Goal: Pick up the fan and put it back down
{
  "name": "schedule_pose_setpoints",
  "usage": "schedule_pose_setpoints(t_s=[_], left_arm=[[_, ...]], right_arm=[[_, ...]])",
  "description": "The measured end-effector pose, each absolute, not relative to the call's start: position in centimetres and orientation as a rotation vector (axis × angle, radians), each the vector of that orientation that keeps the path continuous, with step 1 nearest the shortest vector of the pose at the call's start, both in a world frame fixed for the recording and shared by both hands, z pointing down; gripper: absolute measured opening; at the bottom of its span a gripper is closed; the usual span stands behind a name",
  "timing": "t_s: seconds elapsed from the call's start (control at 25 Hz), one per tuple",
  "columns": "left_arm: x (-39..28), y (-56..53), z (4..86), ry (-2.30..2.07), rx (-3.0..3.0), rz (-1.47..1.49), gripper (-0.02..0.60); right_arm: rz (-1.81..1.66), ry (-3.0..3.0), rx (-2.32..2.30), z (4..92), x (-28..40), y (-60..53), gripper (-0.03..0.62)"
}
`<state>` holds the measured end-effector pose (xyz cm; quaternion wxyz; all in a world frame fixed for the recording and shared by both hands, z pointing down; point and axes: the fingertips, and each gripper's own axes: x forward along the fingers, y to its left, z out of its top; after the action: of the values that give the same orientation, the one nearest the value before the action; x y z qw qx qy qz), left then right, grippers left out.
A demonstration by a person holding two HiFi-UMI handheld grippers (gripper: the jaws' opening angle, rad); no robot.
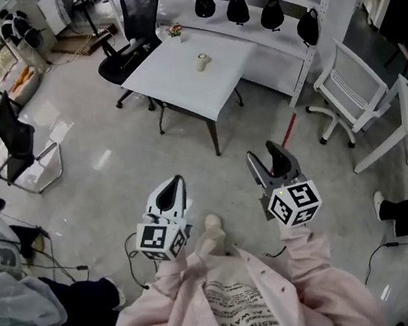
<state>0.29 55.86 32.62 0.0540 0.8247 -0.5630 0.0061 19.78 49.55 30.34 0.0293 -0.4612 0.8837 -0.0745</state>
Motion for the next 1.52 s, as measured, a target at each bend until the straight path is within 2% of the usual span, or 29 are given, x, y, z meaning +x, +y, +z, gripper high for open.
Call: schedule_pose_setpoints(t_s=[0.32,0.96,1.52], left_arm=[[-1.0,50.3,33.9,-1.691,2.482,0.029,0.002],[-6.3,32.4,35.4,-1.598,2.481,0.033,0.002],[-9.4,25.5,36.7,-1.585,2.476,0.031,0.002]], right_arm=[[-0.244,2.687,-1.440,31.0,19.1,44.0,0.212],[-0.323,2.713,-1.512,33.3,13.4,27.6,0.211],[-0.352,2.686,-1.557,35.3,11.0,20.8,0.210]])
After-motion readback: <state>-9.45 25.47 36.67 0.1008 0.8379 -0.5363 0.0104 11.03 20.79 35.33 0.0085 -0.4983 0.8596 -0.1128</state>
